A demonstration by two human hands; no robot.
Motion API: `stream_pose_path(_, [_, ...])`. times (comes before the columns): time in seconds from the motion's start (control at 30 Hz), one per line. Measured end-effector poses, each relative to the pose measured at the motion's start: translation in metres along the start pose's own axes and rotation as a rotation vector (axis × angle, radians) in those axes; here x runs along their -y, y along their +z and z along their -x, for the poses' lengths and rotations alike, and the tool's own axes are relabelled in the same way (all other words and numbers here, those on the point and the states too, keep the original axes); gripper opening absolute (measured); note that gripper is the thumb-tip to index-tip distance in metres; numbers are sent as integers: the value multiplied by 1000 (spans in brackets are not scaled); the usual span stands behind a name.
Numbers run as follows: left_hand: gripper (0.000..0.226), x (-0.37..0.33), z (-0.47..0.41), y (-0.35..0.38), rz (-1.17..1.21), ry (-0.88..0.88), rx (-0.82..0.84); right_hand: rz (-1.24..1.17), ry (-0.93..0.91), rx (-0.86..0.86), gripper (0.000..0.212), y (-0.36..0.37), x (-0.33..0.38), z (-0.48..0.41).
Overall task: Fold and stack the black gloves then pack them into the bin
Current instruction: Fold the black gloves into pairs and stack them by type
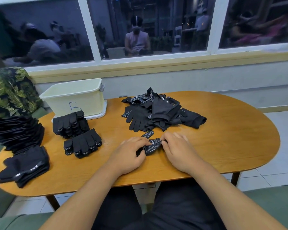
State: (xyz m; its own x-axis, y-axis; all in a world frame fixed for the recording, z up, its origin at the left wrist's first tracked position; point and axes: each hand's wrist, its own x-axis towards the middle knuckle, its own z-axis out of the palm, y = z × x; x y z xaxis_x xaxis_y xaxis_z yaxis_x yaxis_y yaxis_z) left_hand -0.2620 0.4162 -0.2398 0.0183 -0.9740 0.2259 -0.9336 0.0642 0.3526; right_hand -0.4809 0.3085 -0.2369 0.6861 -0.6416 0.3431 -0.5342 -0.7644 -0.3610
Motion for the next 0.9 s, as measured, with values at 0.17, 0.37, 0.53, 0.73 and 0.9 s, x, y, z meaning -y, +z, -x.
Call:
stream_pose_path(0.17, [42,0,0,-1,-3,1,26,-35,-10,36,20,0,-1,-1])
stream_pose_path(0.37, [44,0,-1,-1,-5,1,28,-23,-26,84,18,-6,1,1])
stream_pose_path(0.53, [44,-2,-1,-2,-16,8,36,51,5,-22,12,-2,2,-3])
stream_pose_path(0.73, [44,-3,0,-2,-30,2,38,188,61,-259,11,1,-3,0])
stream_pose_path(0.9, [41,-3,3,-3,-16,-18,-12,34,219,-311,26,-2,-13,3])
